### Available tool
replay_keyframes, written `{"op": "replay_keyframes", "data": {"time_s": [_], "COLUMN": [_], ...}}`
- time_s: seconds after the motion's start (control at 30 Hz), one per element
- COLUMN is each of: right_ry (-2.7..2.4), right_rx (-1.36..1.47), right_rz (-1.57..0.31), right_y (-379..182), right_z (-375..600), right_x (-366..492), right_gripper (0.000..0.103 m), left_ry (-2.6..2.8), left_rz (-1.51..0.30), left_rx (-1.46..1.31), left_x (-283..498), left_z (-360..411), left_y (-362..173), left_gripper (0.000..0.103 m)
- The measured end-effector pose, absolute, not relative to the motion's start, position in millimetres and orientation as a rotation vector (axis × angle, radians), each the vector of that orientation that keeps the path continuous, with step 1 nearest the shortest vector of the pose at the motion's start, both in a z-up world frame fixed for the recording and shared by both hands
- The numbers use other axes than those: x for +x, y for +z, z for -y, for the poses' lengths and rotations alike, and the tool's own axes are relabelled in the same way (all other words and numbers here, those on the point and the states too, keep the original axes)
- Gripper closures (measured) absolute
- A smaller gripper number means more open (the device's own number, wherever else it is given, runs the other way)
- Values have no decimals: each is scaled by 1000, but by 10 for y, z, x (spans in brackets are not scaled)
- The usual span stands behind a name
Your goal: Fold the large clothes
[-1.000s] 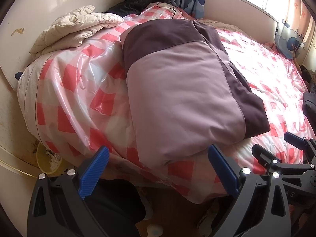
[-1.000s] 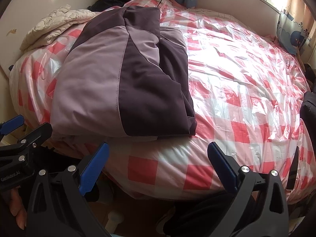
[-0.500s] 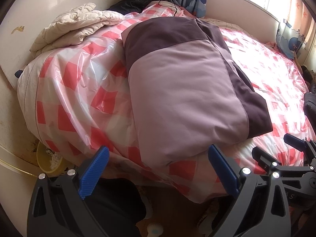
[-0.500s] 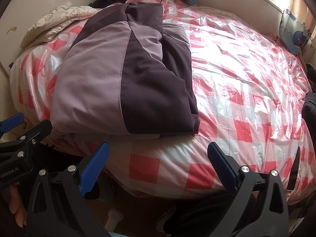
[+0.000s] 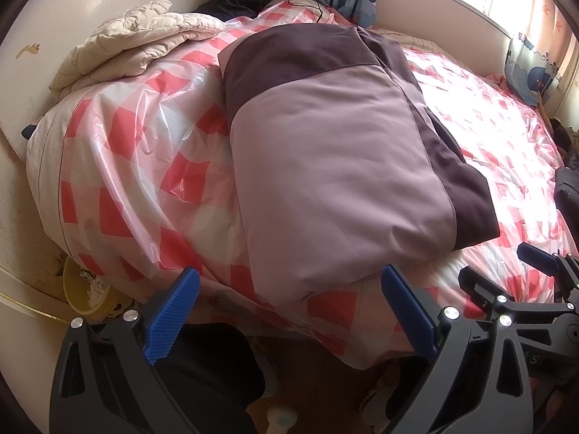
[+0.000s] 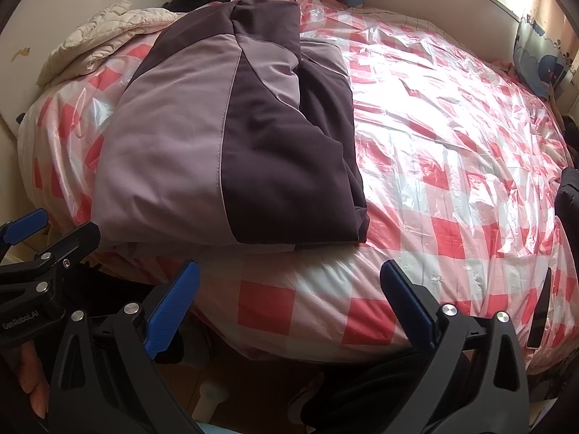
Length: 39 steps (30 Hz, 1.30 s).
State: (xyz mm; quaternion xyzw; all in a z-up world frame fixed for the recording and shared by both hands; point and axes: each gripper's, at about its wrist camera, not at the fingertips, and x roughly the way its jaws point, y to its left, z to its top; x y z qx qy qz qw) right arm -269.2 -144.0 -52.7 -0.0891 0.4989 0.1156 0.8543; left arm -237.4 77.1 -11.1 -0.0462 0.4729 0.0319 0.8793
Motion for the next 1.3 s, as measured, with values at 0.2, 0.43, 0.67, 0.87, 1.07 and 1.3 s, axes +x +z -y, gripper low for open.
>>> {"op": "replay_keyframes", "data": {"time_s": [0.2,0.43,0.67,0.87,1.07,1.3], "right_ry": [246,251,256,260,268,268], "right_rx": [-186,-187,-189,-189,-188,-185], "right_rz": [-1055,-1062,-1068,-1071,-1079,-1081], "right_y": [-545,-575,-605,-615,-652,-666], "right_z": [1450,1456,1450,1450,1463,1491], "right_x": [-2685,-2672,-2666,-2659,-2637,-2625], "right_gripper": [7,7,7,7,7,7], "left_ry": [66,60,56,65,94,111], "left_rz": [-991,-996,-1002,-1007,-971,-1026], "left_rx": [-96,-100,-100,-105,-87,-43], "left_x": [-2360,-2359,-2351,-2345,-2358,-2302], "left_z": [-772,-758,-754,-765,-756,-747], "left_y": [-125,-147,-163,-181,-161,-243], "left_gripper": [7,7,7,7,7,7]}}
